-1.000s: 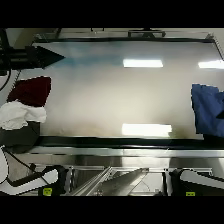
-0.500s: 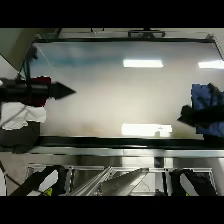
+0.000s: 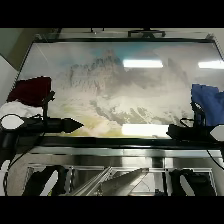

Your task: Fold the shirts.

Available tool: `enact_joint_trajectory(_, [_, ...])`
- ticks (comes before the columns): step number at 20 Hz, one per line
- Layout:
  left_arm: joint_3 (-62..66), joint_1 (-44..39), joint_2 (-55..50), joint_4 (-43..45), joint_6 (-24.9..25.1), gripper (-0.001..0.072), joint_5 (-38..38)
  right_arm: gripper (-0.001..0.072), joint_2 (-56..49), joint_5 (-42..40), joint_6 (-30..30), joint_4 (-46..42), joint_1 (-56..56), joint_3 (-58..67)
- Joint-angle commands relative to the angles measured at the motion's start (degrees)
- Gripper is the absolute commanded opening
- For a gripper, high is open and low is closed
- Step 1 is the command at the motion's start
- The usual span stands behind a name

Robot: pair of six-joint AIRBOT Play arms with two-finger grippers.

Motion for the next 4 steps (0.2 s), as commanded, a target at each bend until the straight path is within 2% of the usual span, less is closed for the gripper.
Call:
enact_joint_trajectory(1, [-1.55, -0.07, 3.43, 0.35, -0.17, 0.0007, 1.64, 0.0017, 0.33, -0.44, -0.09, 0.13, 0.22, -0.52])
enact_joint_trajectory(4, [-1.55, -0.07, 5.68, 0.37, -0.15, 0.0007, 2.40, 0.0018, 0.33, -0.44, -0.09, 0.15, 0.22, -0.52])
